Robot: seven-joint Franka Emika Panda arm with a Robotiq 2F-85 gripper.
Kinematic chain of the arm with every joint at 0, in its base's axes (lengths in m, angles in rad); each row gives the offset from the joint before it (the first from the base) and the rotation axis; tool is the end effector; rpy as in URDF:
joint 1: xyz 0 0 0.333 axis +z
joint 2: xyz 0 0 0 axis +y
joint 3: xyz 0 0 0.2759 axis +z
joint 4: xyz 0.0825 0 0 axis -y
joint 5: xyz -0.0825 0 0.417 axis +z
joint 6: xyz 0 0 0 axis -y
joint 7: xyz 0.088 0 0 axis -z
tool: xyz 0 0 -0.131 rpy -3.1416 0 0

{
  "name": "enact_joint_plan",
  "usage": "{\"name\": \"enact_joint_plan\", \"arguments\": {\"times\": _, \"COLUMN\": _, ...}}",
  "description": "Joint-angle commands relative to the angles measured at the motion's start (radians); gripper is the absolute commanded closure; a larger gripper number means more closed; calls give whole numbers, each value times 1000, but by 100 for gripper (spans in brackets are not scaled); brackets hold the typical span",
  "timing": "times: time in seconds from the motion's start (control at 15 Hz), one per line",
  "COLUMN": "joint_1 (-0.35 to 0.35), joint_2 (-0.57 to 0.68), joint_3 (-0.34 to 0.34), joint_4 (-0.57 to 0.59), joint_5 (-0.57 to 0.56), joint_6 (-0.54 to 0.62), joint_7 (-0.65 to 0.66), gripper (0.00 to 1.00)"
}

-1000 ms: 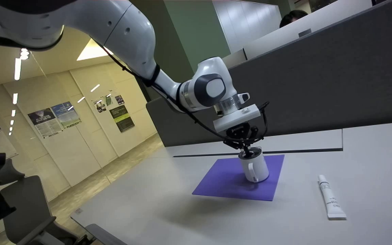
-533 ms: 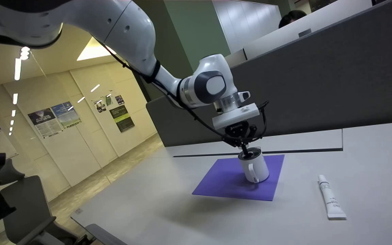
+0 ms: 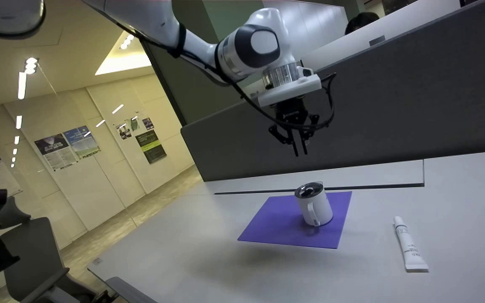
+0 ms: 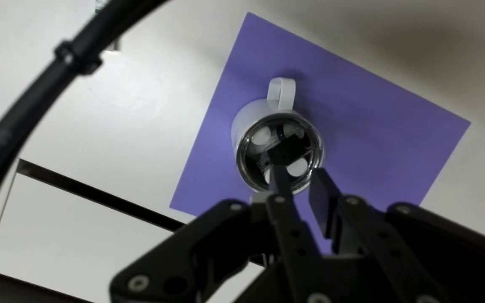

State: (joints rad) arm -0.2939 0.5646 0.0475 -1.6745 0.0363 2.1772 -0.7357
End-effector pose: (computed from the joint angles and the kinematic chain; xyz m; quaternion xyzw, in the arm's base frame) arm 0.6553 -0.1641 0.1926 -0.9727 -0.2283 0.0142 0.0386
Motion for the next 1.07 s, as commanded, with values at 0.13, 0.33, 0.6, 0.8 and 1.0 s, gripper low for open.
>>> {"name": "enact_joint_plan", "arguments": {"times": 0.13, "joint_1": 8, "joint_2": -50, "joint_3": -47, "joint_4": 37, "joint_5": 0, "joint_6": -80, "joint_7": 3, "gripper": 33}}
{"name": "enact_joint_plan", "arguments": {"times": 0.33, "joint_1": 11, "joint_2": -60, "joint_3": -55, "joint_4": 38, "joint_5": 1, "joint_6": -78, "joint_7": 8, "gripper": 13}}
{"name": "enact_joint_plan", "arguments": {"times": 0.6, "joint_1": 11, "joint_2": -62, "joint_3": -55, "joint_4": 38, "joint_5": 8, "joint_6": -77, "joint_7": 8, "gripper": 0}}
{"name": "enact_joint_plan", "arguments": {"times": 0.8, "joint_1": 10, "joint_2": -50, "joint_3": -53, "joint_4": 29, "joint_5": 12, "joint_6": -61, "joint_7": -4, "gripper": 0}}
{"name": "enact_joint_plan", "arguments": {"times": 1.0, "joint_1": 10, "joint_2": -46, "joint_3": -53, "joint_4": 28, "joint_5": 12, "joint_6": -61, "joint_7": -4, "gripper": 0}}
